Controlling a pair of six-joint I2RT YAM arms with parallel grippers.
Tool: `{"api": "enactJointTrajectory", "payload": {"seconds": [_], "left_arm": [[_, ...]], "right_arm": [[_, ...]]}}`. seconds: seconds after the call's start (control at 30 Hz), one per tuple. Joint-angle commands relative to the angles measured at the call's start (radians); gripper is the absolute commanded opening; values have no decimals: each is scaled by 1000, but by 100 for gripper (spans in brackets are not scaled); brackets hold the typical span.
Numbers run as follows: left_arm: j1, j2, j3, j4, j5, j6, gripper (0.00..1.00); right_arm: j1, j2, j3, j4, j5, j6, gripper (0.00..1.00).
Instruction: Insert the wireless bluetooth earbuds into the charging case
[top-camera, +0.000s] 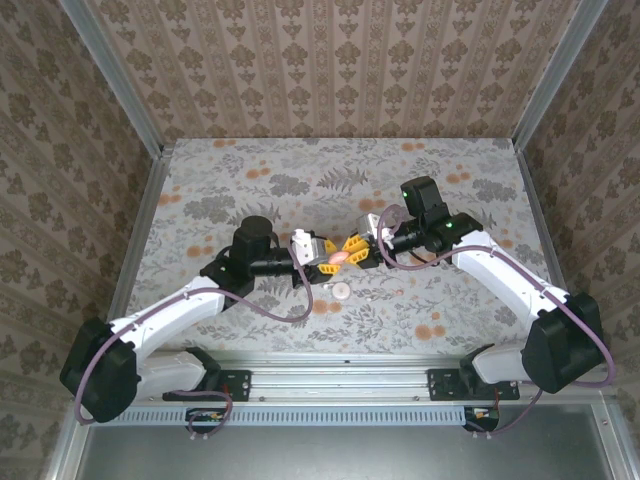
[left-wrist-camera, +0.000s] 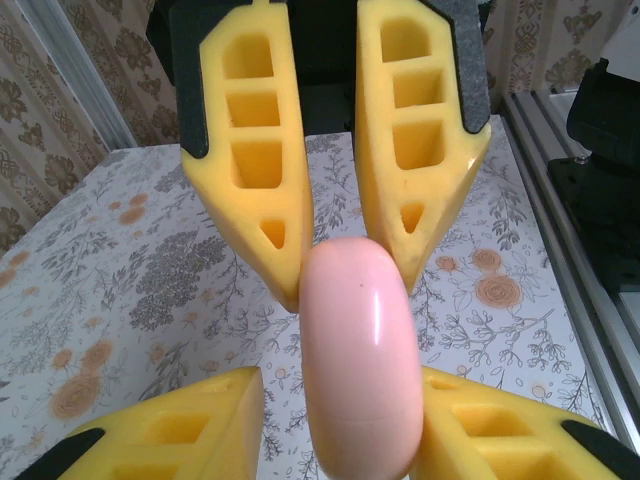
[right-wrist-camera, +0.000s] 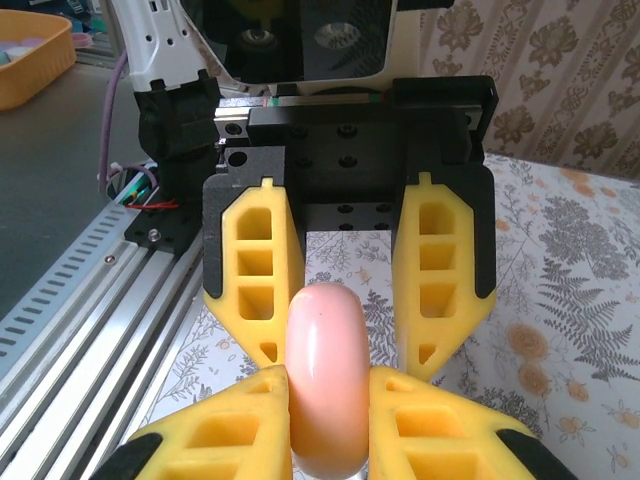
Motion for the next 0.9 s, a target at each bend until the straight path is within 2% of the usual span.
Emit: {"api": "enactJointTrajectory", "payload": {"seconds": [0.0,0.17,0.27,0.37,0.47,0.63,0.67,0.77,0.87], "left_arm": [[10,6,18,31,42,-18,39],[11,9,19,35,47,-24,35],[12,8,22,37,52,-29,40],[11,5,23,38,53,-31,40],[11,3,29,29,55,-29,31],[11,6,36,14,59,-26,25],[11,5,39,10,58,-24,24],[12,3,35,10,40,-23,22],[25,13,12,49,16,-39,19]], "right_arm": [[1,-13,17,10,-44,-14,19],[1,-9,18,8,-42,-15,19],[1,-4,17,4,-40,-19,19],[2,-3,17,-1,-38,-22,19],[1,0,16,-3,-37,-25,19],[2,5,18,-9,-31,-28,20],[2,3,19,-6,-26,-27,21],[2,-7,9,23,7,6,36],[2,-39,-12,48,58,38,44]]}}
